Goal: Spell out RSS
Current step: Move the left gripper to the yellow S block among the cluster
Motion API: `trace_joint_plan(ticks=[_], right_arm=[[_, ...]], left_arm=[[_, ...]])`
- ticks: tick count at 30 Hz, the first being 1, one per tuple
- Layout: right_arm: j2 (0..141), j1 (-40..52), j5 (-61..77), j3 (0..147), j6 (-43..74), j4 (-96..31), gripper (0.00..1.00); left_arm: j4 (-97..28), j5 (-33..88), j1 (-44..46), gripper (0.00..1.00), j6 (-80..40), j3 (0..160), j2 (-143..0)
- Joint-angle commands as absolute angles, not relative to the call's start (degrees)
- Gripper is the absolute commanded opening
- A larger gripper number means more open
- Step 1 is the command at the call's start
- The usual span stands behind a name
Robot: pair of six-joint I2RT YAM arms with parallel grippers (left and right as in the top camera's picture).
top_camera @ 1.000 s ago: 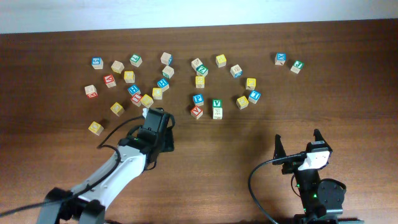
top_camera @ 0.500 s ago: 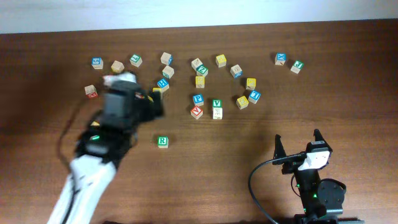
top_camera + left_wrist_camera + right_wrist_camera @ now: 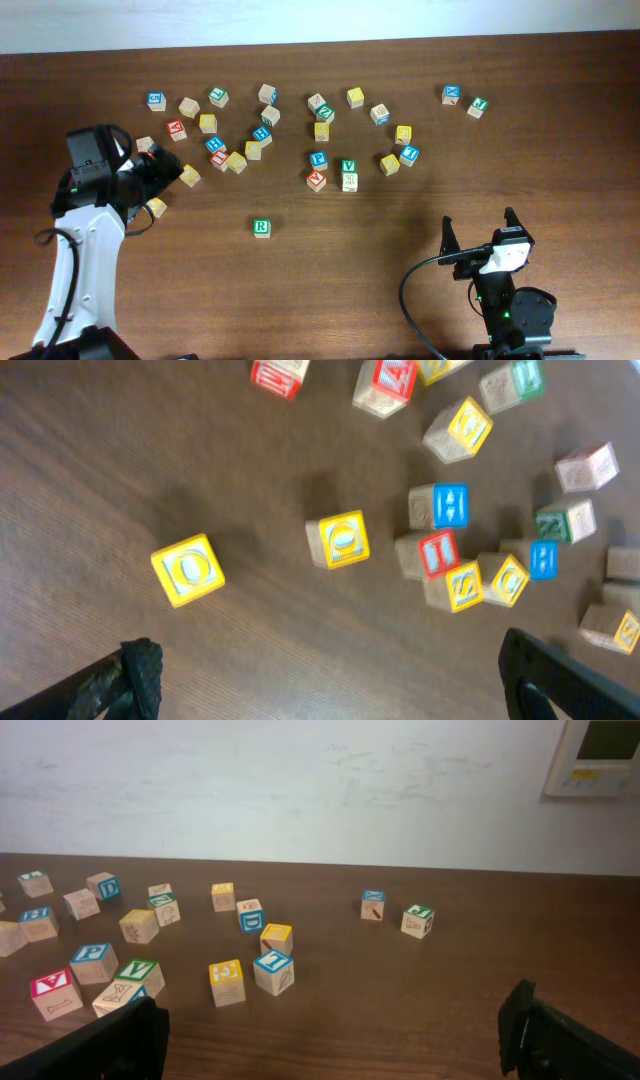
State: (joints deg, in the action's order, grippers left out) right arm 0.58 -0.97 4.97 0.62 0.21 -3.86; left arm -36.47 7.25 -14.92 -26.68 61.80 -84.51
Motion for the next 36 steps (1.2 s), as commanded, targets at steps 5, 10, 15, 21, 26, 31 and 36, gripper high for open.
trace_joint_plan(ticks=[5, 10, 15, 21, 26, 31, 36], right_arm=[[0.21, -1.15, 4.89, 0.32, 0.27, -4.14, 0.98], [0.21, -1.15, 4.89, 0.32, 0.27, -4.14, 0.98], [0.21, -1.15, 4.89, 0.32, 0.27, -4.14, 0.98], [0.21, -1.15, 4.89, 0.32, 0.27, -4.14, 0.98], [0.21, -1.15, 4.89, 0.32, 0.27, -4.14, 0.98], [0.21, -1.15, 4.89, 0.32, 0.27, -4.14, 0.98], [0.21, -1.15, 4.89, 0.32, 0.27, -4.14, 0.98]], left_arm=[[-39.48, 12.95, -1.45, 0.99, -20.88, 62.06, -84.44], [-55.35, 4.23, 5.54, 0.99, -17.04, 81.65, -90.26], [-62.70, -1.83, 5.48, 0.99, -16.21, 88.95, -100.05], [-61.47, -7.99, 4.82, 0.95, -20.27, 88.01, -106.43], [-53.82, 15.62, 7.81, 0.87, -16.38, 88.01, -109.73], [-47.70, 9.93, 18.87, 0.84, -19.51, 88.01, -109.95], [-39.94, -13.02, 21.26, 0.87, -20.49, 88.01, -110.04]])
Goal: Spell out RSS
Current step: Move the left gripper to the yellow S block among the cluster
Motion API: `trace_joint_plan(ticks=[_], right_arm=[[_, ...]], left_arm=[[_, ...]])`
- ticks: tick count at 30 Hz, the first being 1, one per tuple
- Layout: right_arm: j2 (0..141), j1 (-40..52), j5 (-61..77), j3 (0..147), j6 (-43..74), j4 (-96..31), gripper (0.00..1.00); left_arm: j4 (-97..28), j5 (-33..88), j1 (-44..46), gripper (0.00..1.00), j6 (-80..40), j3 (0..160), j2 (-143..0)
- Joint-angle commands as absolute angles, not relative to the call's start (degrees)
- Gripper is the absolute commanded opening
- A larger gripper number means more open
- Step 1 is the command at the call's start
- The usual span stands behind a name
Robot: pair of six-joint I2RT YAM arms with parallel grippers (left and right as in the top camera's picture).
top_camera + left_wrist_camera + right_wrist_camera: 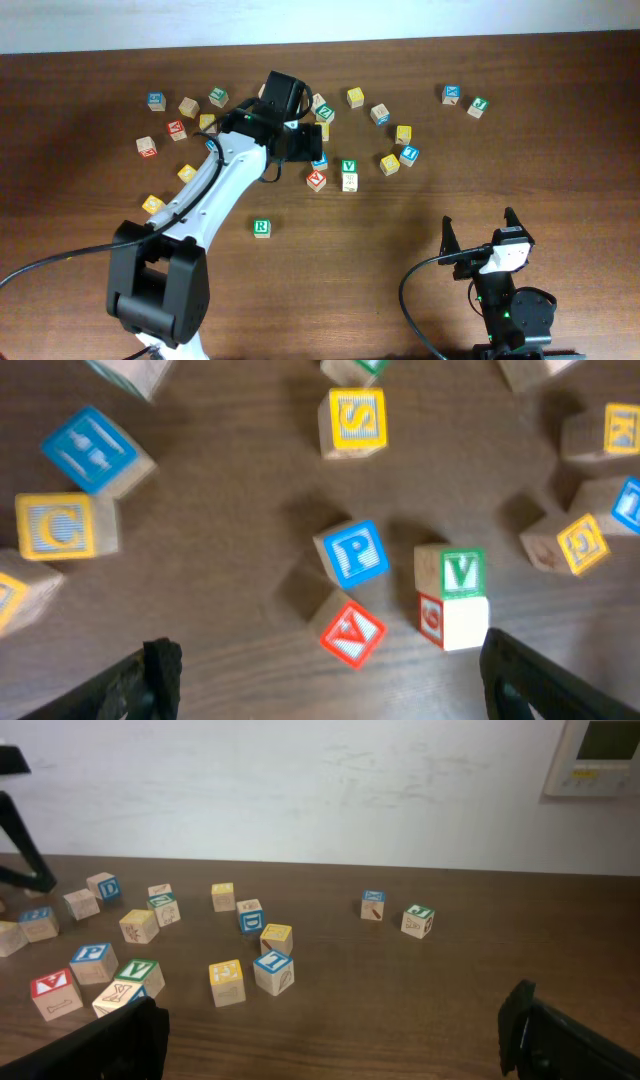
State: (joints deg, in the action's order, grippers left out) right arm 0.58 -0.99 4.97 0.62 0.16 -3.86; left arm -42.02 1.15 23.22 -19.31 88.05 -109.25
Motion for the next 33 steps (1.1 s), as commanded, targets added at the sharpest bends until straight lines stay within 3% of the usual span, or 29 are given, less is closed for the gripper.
trace_joint_plan(ticks=[1, 5, 8, 13, 17, 20, 23, 27, 33], right_arm=[[0.21, -1.15, 4.89, 0.32, 0.27, -4.14, 0.98], [0.21, -1.15, 4.89, 0.32, 0.25, -4.14, 0.98], [0.21, -1.15, 4.89, 0.32, 0.27, -4.14, 0.98], [0.21, -1.15, 4.89, 0.32, 0.27, -4.14, 0.98], [0.21, -1.15, 4.89, 0.32, 0.27, -4.14, 0.98], [0.21, -1.15, 4.89, 0.32, 0.27, -4.14, 0.98], [0.21, -1.15, 4.89, 0.32, 0.25, -4.14, 0.98], [0.21, -1.15, 4.89, 0.32, 0.27, -4.16, 0.98], [0.21, -1.15, 4.89, 0.32, 0.27, -4.14, 0.98]], left_arm=[[-39.88, -13.47, 18.61, 0.87, -22.76, 88.01, -110.04], [-39.92, -8.40, 9.34, 0.87, -27.18, 88.01, -110.04], [-37.32, -7.73, 9.32, 0.87, -15.64, 88.01, -111.92], [-37.76, -6.52, 8.23, 0.87, -14.61, 88.27, -115.59], [-38.92, -2.76, 8.14, 0.86, 8.62, 88.97, -114.39], [-40.51, -2.70, 8.21, 0.99, 20.08, 88.86, -114.52], [-41.54, 1.61, 8.43, 0.98, 26.28, 88.12, -114.65], [-41.04, 2.20, 10.59, 0.84, 31.38, 85.27, -114.67], [-36.40, -2.76, 10.55, 0.80, 31.77, 82.96, -116.99]])
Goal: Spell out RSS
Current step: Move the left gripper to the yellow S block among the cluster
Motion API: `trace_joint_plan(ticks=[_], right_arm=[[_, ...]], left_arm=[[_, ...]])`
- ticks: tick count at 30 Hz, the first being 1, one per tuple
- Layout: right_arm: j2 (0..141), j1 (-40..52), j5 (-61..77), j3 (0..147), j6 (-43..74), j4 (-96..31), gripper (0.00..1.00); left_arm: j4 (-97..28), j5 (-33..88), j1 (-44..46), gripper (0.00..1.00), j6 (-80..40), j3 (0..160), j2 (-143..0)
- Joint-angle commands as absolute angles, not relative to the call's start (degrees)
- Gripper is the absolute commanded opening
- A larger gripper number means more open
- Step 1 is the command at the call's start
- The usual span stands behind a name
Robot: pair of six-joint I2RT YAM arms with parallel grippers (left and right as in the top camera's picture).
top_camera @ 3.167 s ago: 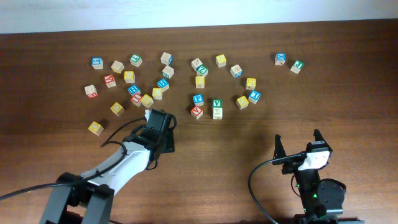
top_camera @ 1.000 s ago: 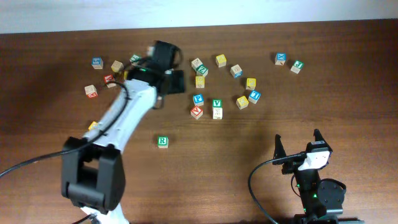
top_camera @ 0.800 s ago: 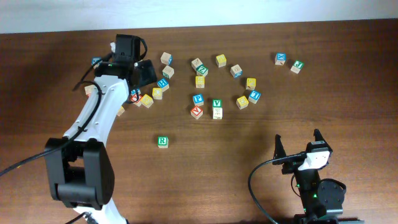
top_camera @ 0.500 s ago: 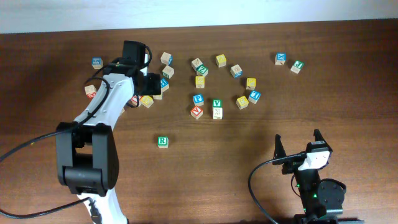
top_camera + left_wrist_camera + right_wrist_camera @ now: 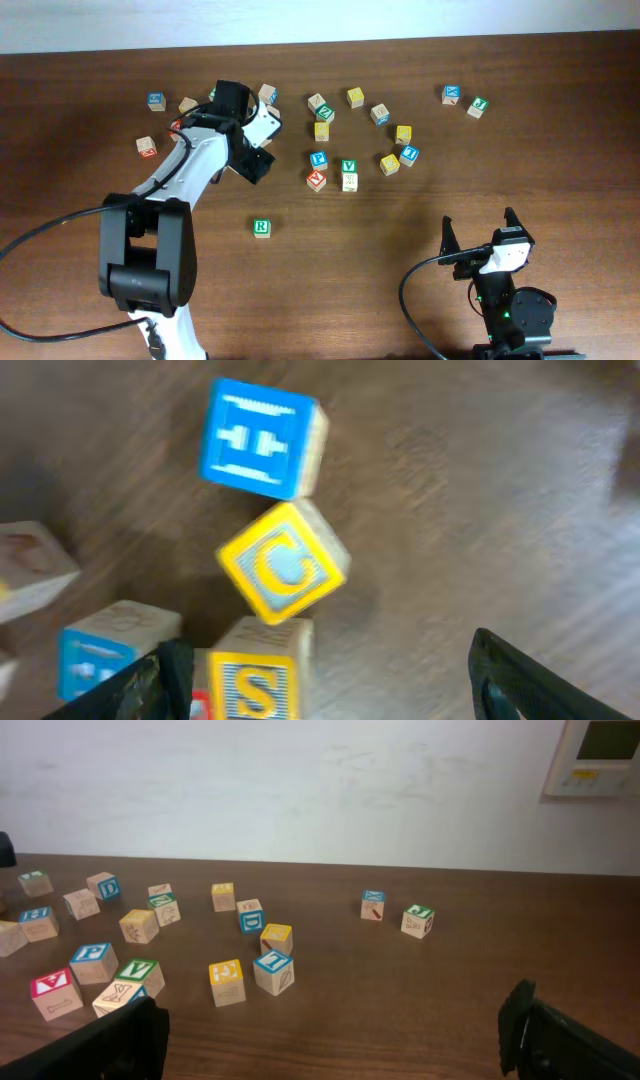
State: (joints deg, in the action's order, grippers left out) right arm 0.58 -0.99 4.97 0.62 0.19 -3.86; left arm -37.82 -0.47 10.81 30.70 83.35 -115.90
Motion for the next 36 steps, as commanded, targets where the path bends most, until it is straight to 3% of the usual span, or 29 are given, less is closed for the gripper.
trace_joint_plan(ticks=[1, 19, 23, 25, 27, 30, 32, 36], right_arm=[[0.21, -1.15, 4.89, 0.32, 0.27, -4.14, 0.98], [0.21, -1.15, 4.89, 0.32, 0.27, -4.14, 0.98], [0.21, -1.15, 4.89, 0.32, 0.27, -4.14, 0.98], [0.21, -1.15, 4.89, 0.32, 0.27, -4.14, 0.98], [0.21, -1.15, 4.89, 0.32, 0.27, -4.14, 0.98], [0.21, -1.15, 4.89, 0.32, 0.27, -4.14, 0.98], [0.21, -1.15, 4.89, 0.32, 0.27, -4.14, 0.98], [0.21, -1.15, 4.89, 0.32, 0.27, -4.14, 0.98]], left_arm=[[-35.24, -2.15, 10.44, 0.82, 31.64, 82.96, -117.23], [-35.14, 0.64, 7.73, 0.80, 31.33, 79.64, -117.43], [-35.83, 4.95, 6.48, 0.72, 31.33, 79.35, -117.43], [-36.10, 4.95, 6.59, 0.73, 30.87, 78.59, -117.43], [-36.25, 4.95, 6.55, 0.56, 30.13, 78.54, -117.43], [-36.25, 4.93, 6.59, 0.57, 29.61, 78.54, -117.43], [-36.21, 4.95, 6.59, 0.69, 29.61, 78.56, -117.43], [-35.14, 4.97, 6.63, 0.60, 28.38, 78.56, -117.43]])
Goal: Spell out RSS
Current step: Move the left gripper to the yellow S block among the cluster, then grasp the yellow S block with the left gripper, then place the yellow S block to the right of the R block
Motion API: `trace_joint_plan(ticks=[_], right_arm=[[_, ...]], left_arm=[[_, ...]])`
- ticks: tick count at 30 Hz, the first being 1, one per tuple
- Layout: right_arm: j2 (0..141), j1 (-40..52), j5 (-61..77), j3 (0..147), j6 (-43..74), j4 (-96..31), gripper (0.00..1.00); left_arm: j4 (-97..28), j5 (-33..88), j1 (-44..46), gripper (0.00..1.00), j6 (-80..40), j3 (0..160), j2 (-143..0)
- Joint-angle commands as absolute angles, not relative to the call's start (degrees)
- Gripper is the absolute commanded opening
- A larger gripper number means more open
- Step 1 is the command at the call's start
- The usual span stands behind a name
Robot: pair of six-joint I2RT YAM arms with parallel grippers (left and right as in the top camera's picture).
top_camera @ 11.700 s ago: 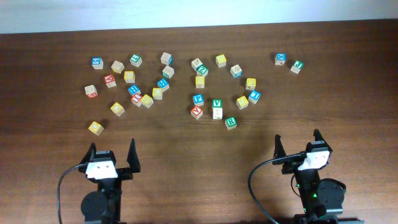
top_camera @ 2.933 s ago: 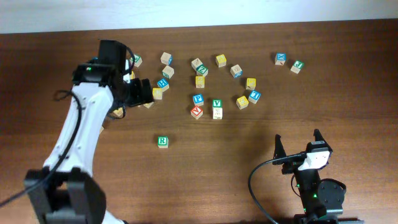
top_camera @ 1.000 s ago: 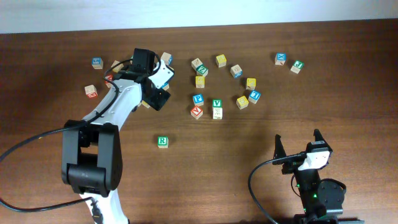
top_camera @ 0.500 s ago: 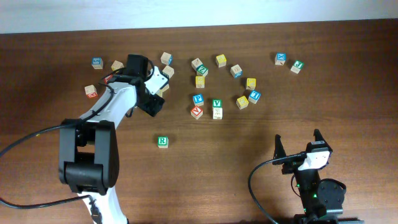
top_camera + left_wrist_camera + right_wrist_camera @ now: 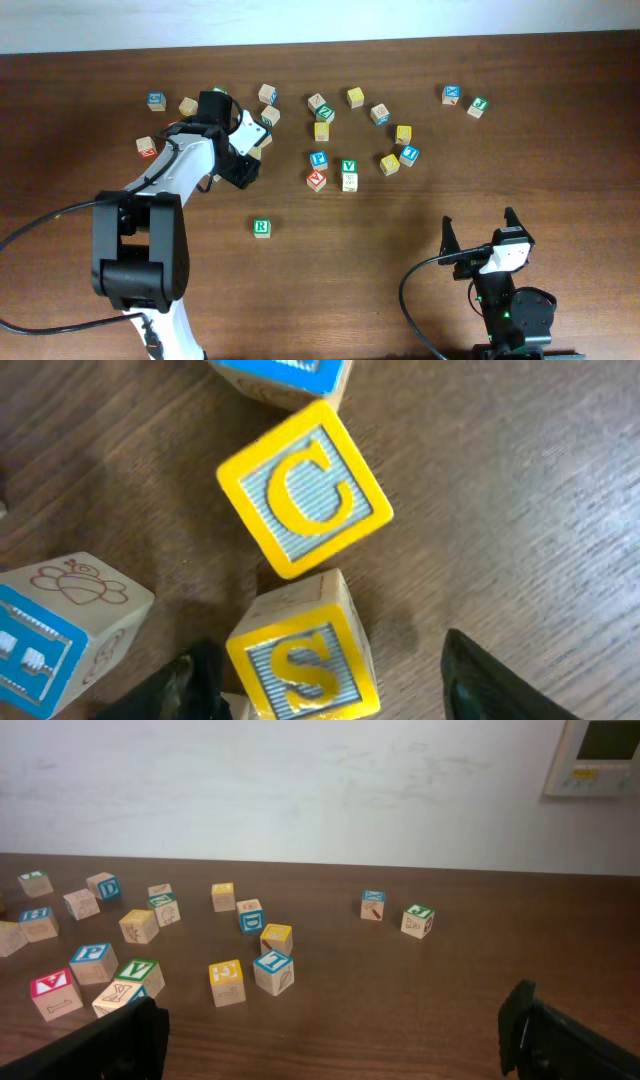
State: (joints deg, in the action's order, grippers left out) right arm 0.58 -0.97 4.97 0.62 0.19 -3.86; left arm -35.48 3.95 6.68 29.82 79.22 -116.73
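The green R block (image 5: 261,228) lies alone near the table's middle. My left gripper (image 5: 328,662) is open and low over the left cluster, where a yellow S block (image 5: 303,665) sits on the table between its fingers (image 5: 190,685). The left finger is close to the block and the right one stands well off it. A yellow C block (image 5: 305,488) touches the S block's far corner. From overhead the left gripper (image 5: 240,165) hides the S block. A second yellow S block (image 5: 321,131) lies in the middle cluster. My right gripper (image 5: 335,1040) is open and holds nothing.
A blue-faced block (image 5: 285,370) and a blue-edged picture block (image 5: 60,625) crowd the S block. Blue P (image 5: 318,158), green V (image 5: 348,166) and several other letter blocks are scattered across the far half of the table (image 5: 420,215). The right arm (image 5: 505,255) sits at the near right.
My left gripper has come down closer to the table. The yellow S block, then at the view's bottom edge, now sits between its open fingers. The right arm has not moved.
My left gripper was open over yellow blocks at the table's far left. Then it hung over the middle cluster of S, P and V. Then it was back over the H, C and S blocks on the left, and now it straddles that S.
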Motion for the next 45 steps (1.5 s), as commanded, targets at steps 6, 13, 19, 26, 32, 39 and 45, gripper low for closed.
trace_joint_plan(ticks=[6, 13, 19, 26, 32, 39, 45], right_arm=[[0.21, -1.15, 4.89, 0.32, 0.27, -4.14, 0.98], [0.21, -1.15, 4.89, 0.32, 0.27, -4.14, 0.98], [0.21, -1.15, 4.89, 0.32, 0.27, -4.14, 0.99], [0.21, -1.15, 4.89, 0.32, 0.27, -4.14, 0.98], [0.21, -1.15, 4.89, 0.32, 0.27, -4.14, 0.98], [0.21, -1.15, 4.89, 0.32, 0.27, -4.14, 0.98], [0.21, -1.15, 4.89, 0.32, 0.27, -4.14, 0.98]], left_arm=[[-34.52, 4.95, 6.66, 0.44, 11.73, 78.56, -117.43], [-34.39, 4.71, 6.63, 0.30, 9.67, 78.56, -117.43], [-34.57, 4.75, 6.59, 0.23, 9.65, 78.94, -117.40], [-50.78, 17.74, 6.72, 0.20, -2.66, 84.18, -101.62], [-61.34, 23.90, 16.51, 0.14, -14.28, 81.28, -98.45], [-50.24, -3.75, 30.96, 0.20, -35.83, 67.44, -98.67], [-39.03, -11.42, 32.27, 0.20, -37.95, 58.70, -98.89]])
